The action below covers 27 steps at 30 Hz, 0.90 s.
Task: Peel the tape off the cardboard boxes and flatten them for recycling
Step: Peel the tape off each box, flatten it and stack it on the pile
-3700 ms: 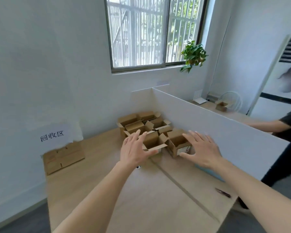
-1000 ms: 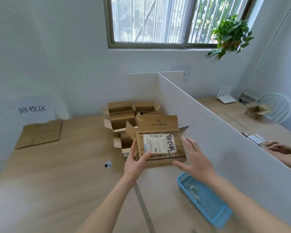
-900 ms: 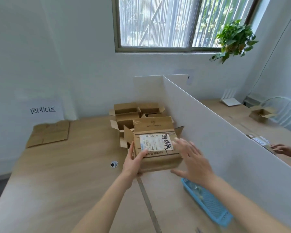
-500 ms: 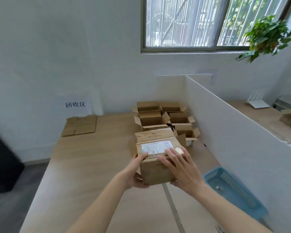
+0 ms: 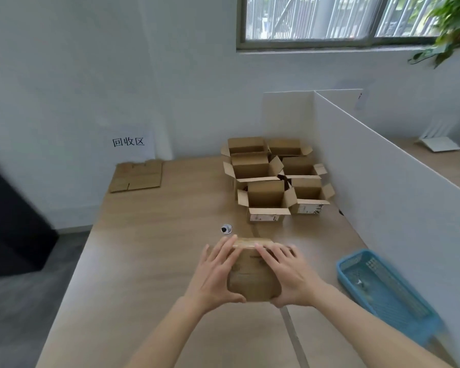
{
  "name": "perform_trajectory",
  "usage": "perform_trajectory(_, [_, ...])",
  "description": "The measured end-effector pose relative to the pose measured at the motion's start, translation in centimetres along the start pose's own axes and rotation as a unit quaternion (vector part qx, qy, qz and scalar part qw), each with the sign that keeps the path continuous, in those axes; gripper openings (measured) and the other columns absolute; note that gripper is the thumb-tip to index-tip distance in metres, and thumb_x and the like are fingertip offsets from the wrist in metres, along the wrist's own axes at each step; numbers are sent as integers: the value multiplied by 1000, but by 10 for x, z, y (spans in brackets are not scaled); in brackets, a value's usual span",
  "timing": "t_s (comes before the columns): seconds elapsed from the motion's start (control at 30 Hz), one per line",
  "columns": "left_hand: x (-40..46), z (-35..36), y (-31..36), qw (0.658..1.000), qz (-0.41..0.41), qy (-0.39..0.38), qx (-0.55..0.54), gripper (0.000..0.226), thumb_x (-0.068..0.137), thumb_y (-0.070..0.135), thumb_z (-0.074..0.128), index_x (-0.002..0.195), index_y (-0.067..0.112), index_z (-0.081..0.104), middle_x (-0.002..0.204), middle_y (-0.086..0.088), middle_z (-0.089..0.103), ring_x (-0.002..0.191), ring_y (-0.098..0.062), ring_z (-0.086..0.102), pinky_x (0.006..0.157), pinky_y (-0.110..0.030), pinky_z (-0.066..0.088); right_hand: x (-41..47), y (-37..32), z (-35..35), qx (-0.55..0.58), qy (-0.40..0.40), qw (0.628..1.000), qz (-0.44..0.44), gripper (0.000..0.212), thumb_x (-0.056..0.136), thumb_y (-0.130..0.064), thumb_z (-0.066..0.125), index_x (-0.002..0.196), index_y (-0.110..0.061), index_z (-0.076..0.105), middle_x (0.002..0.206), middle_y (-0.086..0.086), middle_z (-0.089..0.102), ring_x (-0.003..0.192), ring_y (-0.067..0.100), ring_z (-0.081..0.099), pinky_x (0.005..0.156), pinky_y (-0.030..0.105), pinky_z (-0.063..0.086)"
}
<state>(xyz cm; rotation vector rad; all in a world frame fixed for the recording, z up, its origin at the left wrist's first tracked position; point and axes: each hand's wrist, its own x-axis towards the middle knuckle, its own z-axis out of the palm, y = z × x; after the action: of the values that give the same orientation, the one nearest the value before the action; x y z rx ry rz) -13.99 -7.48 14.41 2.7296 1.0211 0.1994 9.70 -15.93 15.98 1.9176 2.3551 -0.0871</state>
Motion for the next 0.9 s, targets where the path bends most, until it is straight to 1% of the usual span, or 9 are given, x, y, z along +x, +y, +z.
perform_trajectory(0.13, [0, 26, 3, 999, 13, -35, 20, 123, 65, 69, 71, 162, 23, 10, 164, 6, 14, 152, -19, 7, 126, -37, 10, 1, 4, 28, 32, 2, 999, -27, 130, 60, -76, 65, 160, -25, -2, 158, -2, 22, 146, 21, 22, 121, 45, 16])
perform_trajectory(0.23, [4, 44, 0, 997, 4, -72, 38, 119, 70, 69, 68, 162, 21, 9, 162, 3, 16, 149, -21, 15, 121, -34, 22, 1, 7, 47, 47, -7, 998, -36, 123, 65, -70, 63, 161, -23, 2, 160, 1, 19, 149, 22, 16, 125, 45, 8])
perform_trajectory(0.33, [5, 63, -8, 991, -21, -122, 59, 112, 79, 67, 63, 163, 20, 6, 164, -2, 14, 149, -22, 19, 122, -35, 19, -1, 12, 71, 73, -34, 997, -7, 96, 86, -58, 58, 162, -28, 8, 170, 1, -1, 156, 18, -4, 125, 42, -13])
perform_trajectory(0.37, [6, 69, -10, 988, -31, -143, 55, 111, 81, 67, 61, 163, 20, 3, 167, -2, 10, 152, -22, 16, 123, -37, 15, -2, 16, 80, 98, -48, 994, 19, 87, 91, -55, 57, 161, -32, 11, 170, -1, -7, 156, 17, -8, 124, 40, -14])
perform_trajectory(0.43, [8, 82, -13, 981, -60, -179, 33, 109, 84, 72, 55, 163, 21, 0, 170, 0, -1, 155, -21, 6, 126, -41, 8, -5, 26, 96, 170, -80, 980, 64, 74, 98, -51, 55, 160, -41, 16, 169, -8, -11, 156, 15, -6, 126, 39, 2])
perform_trajectory(0.57, [22, 103, -5, 981, -104, -167, -2, 107, 87, 80, 45, 163, 18, 5, 171, 1, -4, 157, -20, -3, 127, -41, -2, -8, 33, 116, 309, -76, 940, 121, 64, 100, -40, 59, 156, -44, 28, 165, -27, -4, 151, 10, 24, 119, 36, 34])
perform_trajectory(0.73, [46, 126, 16, 989, -95, -115, -22, 80, 97, 68, 37, 162, 30, 12, 171, 7, 1, 156, -14, -5, 125, -44, -10, 0, 42, 131, 345, -29, 925, 156, 98, 86, -46, 74, 156, -48, 6, 161, -27, 21, 135, 9, 46, 105, 29, 45])
perform_trajectory(0.8, [54, 135, 26, 989, -113, -90, -28, 65, 103, 59, 28, 162, 33, 15, 170, 9, 5, 156, -13, -3, 124, -49, -10, 1, 46, 135, 337, -23, 932, 134, 100, 85, -51, 74, 156, -47, 3, 161, -28, 17, 134, 9, 46, 104, 29, 46])
perform_trajectory(0.9, [61, 146, 38, 989, -124, -73, -15, 65, 105, 58, 18, 163, 29, 12, 171, 8, 5, 157, -15, -5, 123, -53, -13, -6, 48, 145, 340, -1, 932, 123, 96, 85, -62, 67, 158, -43, 7, 163, -30, 9, 141, 6, 38, 109, 31, 45])
